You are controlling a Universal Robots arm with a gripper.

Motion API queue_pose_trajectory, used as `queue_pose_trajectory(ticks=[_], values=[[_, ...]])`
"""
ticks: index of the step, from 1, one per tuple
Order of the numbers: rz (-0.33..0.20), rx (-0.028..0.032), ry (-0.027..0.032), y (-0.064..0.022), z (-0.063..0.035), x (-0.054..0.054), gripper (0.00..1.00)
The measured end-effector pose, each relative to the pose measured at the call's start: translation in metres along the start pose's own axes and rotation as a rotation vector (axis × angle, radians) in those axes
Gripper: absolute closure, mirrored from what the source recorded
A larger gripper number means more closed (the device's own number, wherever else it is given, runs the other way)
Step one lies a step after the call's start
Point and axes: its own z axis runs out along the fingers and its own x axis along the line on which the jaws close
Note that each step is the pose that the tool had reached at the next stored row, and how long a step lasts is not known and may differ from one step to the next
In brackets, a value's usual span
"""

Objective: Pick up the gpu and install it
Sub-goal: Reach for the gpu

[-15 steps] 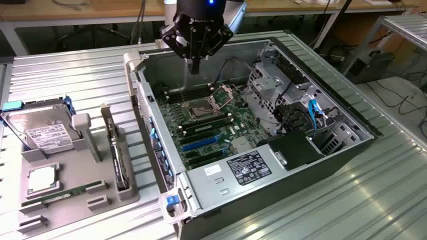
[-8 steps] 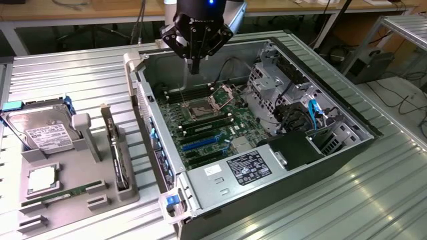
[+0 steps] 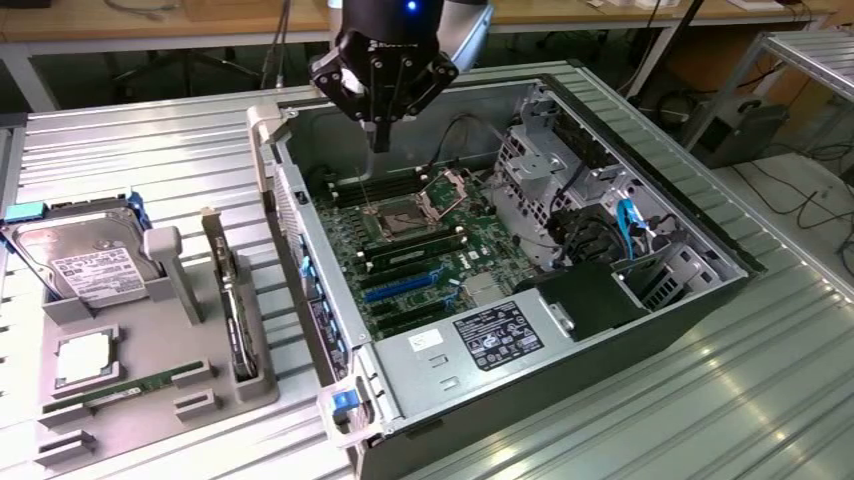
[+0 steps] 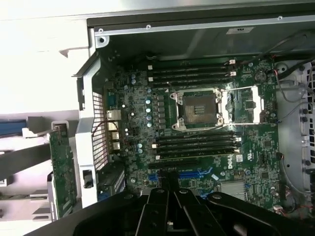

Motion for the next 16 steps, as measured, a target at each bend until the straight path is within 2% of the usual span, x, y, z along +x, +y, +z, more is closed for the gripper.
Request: queue_pose_trajectory(ticks=[6,8,11,16], values=[[0.000,0.0000,0.0000,-0.0087,0.0000,0.017,0.89],[-0.001,-0.0002,-0.0001,-0.0152,0.0005,0.028,0.89],[0.000,-0.0001,-0.0001,-0.0203,0.0009,0.037,0.89],[0.000,0.0001,-0.0001,-0.0282,0.0026,0.061,0.89]])
